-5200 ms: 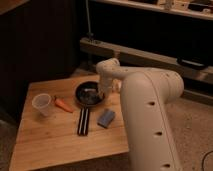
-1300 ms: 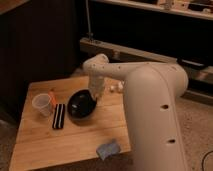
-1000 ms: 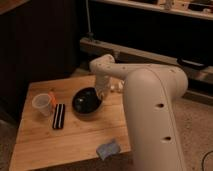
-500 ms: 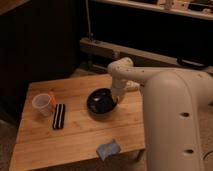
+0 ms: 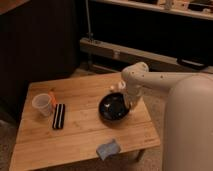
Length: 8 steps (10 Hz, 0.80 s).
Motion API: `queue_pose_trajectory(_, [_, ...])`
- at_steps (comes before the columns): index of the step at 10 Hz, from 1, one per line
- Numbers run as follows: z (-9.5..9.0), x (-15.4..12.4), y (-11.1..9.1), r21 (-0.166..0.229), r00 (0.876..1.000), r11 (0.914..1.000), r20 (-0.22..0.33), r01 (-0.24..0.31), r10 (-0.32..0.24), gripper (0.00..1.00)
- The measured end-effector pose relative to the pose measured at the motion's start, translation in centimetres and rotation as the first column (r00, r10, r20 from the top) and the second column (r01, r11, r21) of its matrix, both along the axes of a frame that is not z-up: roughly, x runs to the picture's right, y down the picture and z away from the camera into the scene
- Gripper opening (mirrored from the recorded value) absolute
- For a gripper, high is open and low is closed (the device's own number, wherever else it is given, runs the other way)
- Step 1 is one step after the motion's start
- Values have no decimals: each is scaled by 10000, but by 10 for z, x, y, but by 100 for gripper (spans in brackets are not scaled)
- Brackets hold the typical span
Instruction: Drag the ceramic bowl in a circle
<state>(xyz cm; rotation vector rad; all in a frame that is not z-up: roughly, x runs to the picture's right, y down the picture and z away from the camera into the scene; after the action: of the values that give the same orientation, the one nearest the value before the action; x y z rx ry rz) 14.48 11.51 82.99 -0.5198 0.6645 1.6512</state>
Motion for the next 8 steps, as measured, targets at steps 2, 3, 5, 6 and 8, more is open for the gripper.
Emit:
queue_pose_trajectory(2, [-21, -5, 25, -199, 9990, 9995, 371, 263, -256, 0])
queue_pose_trajectory(3, [-37, -3, 41, -316, 9969, 9982, 614, 516, -496, 0])
queue_pose_trajectory(5, [-54, -18, 55, -297, 9869, 9940, 1258, 1051, -1006, 0])
queue_pose_trajectory(6, [-61, -28, 56, -225, 9790, 9905, 1565, 1354, -1303, 0])
queue_pose_trajectory(8, [-64, -61, 46, 97, 9567, 9811, 2203, 1931, -1905, 0])
